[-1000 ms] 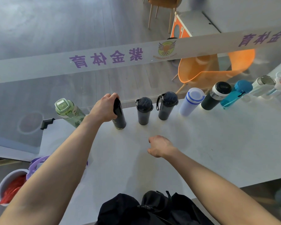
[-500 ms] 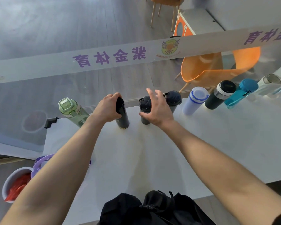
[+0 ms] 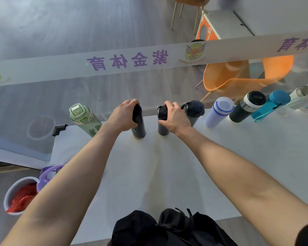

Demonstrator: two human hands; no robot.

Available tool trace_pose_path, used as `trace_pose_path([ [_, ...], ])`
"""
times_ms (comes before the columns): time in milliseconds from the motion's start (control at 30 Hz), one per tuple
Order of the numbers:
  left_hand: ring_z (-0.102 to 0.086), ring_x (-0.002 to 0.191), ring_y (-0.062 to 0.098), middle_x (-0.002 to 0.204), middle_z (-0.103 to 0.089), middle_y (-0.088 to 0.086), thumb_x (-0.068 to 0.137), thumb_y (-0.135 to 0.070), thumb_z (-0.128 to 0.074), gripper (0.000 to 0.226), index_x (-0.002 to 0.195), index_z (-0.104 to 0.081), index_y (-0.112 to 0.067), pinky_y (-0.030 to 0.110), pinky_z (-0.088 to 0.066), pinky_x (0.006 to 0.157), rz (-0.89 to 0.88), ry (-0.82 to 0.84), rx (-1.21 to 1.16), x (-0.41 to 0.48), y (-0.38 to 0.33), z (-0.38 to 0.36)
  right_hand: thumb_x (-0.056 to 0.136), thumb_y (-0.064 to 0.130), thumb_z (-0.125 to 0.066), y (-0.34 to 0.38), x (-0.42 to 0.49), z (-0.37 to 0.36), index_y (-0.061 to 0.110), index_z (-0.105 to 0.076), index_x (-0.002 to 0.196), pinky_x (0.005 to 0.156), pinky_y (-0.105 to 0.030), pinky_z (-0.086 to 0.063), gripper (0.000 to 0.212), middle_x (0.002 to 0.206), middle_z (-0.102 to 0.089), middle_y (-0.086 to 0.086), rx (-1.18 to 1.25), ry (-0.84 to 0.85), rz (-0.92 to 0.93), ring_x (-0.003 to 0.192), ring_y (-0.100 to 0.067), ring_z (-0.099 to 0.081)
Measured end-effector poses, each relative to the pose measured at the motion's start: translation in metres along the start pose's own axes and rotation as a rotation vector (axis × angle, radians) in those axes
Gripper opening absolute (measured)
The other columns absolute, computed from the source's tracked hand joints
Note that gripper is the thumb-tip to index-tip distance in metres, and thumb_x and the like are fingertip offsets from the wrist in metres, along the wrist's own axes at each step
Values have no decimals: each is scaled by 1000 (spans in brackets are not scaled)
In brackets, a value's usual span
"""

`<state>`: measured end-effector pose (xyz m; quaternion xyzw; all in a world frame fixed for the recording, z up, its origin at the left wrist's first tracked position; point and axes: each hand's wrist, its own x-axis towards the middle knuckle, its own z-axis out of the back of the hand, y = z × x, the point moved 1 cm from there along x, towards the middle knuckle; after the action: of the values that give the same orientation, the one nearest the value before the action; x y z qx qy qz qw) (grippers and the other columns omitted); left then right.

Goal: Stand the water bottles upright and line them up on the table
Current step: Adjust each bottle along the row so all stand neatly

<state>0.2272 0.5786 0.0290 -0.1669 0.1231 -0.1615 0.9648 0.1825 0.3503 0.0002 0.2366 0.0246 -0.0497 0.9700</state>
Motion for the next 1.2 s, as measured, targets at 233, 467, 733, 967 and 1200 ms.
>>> trace_pose_path([
  [233,-63,117,39,140,-54,5,68,-26,-100,114,158,-30,-36,55,-61,92,59,50,-16,-4,-4,4,69,64,-91,5,-10,12,21,-33,156,90,-45,-58,114,133,-56,-12,-75,3,-77,114,-36,-65],
  [467,-59,130,33,153,-47,8,71,-31,-102,128,170,-21,-28,47,-55,101,28,2,5,-29,4,25,91,43,-71,30,-55,14,14,-64,116,77,-43,-58,39,110,-64,-6,6,-205,158,93,-31,-66],
  [733,-59,135,29,151,-56,1,86,-28,-88,80,157,-50,-31,49,-54,106,65,-238,31,-95,22,59,100,43,-65,37,-100,-42,18,-59,146,108,-43,-52,53,147,-61,-10,-329,598,141,131,-34,-61],
  [967,-38,151,33,155,-52,7,79,-41,-90,86,155,-54,-25,50,-31,126,241,-434,90,-130,62,83,100,48,-65,61,-116,-58,19,-56,150,110,-44,-51,58,151,-59,-9,-351,667,182,134,-33,-59],
  [1200,-39,150,39,163,-36,13,72,-45,-97,116,166,-29,-41,56,-41,121,371,-211,-38,-96,119,77,100,44,-65,89,-102,-75,20,-57,149,108,-45,-53,56,149,-60,-8,-317,613,120,131,-34,-61],
])
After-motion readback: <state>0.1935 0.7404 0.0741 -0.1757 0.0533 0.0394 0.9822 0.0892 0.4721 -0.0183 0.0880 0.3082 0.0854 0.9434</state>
